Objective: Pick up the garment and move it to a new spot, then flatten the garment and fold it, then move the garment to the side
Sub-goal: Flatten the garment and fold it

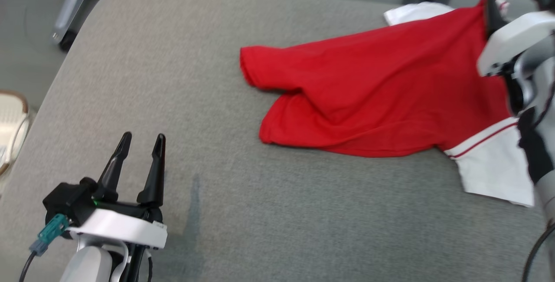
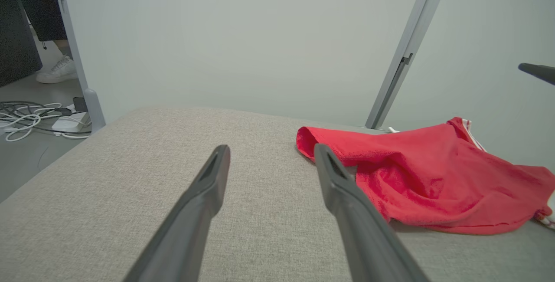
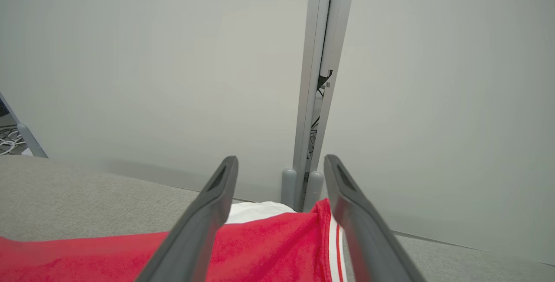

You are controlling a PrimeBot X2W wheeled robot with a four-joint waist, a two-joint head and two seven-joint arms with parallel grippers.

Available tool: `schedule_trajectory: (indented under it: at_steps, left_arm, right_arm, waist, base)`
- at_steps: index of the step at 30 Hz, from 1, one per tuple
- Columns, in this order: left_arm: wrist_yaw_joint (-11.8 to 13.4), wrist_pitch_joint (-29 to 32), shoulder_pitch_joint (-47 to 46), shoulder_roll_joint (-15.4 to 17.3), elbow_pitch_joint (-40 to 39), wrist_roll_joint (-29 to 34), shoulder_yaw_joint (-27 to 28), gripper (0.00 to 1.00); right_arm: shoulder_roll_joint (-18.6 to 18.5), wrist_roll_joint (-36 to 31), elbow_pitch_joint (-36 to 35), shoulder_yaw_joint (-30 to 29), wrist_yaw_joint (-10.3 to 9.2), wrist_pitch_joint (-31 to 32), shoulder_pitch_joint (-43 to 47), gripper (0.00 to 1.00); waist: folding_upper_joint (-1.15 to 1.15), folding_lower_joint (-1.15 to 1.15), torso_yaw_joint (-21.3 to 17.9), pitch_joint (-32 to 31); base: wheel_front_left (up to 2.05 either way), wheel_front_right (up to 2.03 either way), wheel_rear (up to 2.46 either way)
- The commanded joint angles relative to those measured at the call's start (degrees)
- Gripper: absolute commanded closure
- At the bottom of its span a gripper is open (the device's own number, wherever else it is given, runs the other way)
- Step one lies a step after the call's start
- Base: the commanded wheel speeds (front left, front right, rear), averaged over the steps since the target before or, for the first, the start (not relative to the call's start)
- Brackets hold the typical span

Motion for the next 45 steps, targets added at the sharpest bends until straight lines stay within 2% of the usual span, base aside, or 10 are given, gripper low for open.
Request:
schedule_trajectory:
  at_steps: [1,4,7,11,17,23,28,34,38,45]
  left_arm:
    - [-0.10,-0.25,1.12,0.44,0.38,0.50,0.75,0.00]
    - [-0.10,-0.25,2.24,0.18,0.61,0.88,1.59,0.00]
    - [0.02,-0.24,3.44,-0.17,0.60,1.31,2.55,0.00]
    - [0.38,-0.25,4.71,-0.72,0.22,1.84,3.63,0.00]
    - [0.51,-0.25,6.33,-1.26,-0.70,2.56,4.89,0.00]
    - [0.37,-0.25,7.68,-1.52,-1.01,2.96,5.19,0.00]
    - [0.23,-0.25,7.95,-1.46,-0.65,2.69,5.06,0.00]
    - [0.09,2.01,6.93,-0.76,1.73,1.99,3.65,0.00]
    - [0.09,9.52,6.23,0.92,5.17,2.82,-0.01,0.00]
    - [0.12,19.88,-0.32,3.87,10.73,5.23,-4.21,0.00]
  right_arm:
    - [1.35,1.11,-1.87,0.79,-0.01,-0.50,2.36,0.00]
    - [2.84,3.55,-9.06,2.61,-0.01,-0.53,6.96,0.00]
    - [3.29,6.96,-19.28,4.67,-0.01,-0.50,14.63,0.00]
    - [2.16,10.67,-32.55,5.55,-0.01,-0.39,26.32,0.00]
    - [3.38,12.68,-48.25,2.72,0.00,-0.41,41.55,0.00]
    - [7.03,11.12,-59.09,0.86,0.00,-0.41,55.59,0.00]
    - [8.74,11.35,-63.66,0.74,0.00,-0.38,61.81,0.00]
    - [8.87,11.23,-65.03,2.00,0.00,0.35,62.37,0.00]
    - [8.91,11.92,-65.21,2.22,0.00,0.34,62.45,0.00]
    - [8.90,12.24,-65.95,3.00,0.00,0.06,60.96,0.00]
  waist:
    - [0.00,0.00,-4.36,-4.62]
    - [0.00,0.00,-6.51,-7.08]
    - [0.00,0.00,-8.33,-8.92]
    - [0.00,0.00,-10.49,-10.52]
    - [0.00,0.00,-13.46,-11.32]
    - [0.00,0.00,-14.84,-11.82]
    - [0.00,0.00,-16.08,-11.46]
    - [0.00,0.00,-16.87,-11.50]
    - [0.00,0.00,-17.05,-11.26]
    - [0.00,0.00,-18.61,-9.46]
  base:
    - [0.00,0.00,0.00]
    - [0.00,0.00,0.00]
    - [0.00,0.00,0.00]
    - [0.00,0.00,0.00]
    - [0.00,0.00,0.00]
    - [0.00,0.00,0.00]
    - [0.00,0.00,0.00]
    - [0.00,0.00,0.00]
    - [0.00,0.00,0.00]
    - [0.00,0.00,0.00]
